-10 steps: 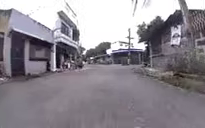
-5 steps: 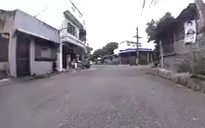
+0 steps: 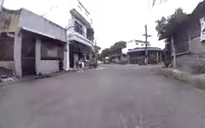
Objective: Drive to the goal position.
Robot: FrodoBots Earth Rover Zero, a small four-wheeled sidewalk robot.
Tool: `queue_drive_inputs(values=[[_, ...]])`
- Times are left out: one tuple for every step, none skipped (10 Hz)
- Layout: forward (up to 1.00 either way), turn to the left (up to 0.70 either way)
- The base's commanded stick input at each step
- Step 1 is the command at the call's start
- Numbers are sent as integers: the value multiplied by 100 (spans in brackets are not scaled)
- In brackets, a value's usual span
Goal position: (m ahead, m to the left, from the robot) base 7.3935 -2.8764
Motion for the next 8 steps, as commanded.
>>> queue_drive_inputs(values=[[70,-7],[70,-19],[70,-19],[70,-19],[70,-7],[70,5],[70,16],[70,16]])
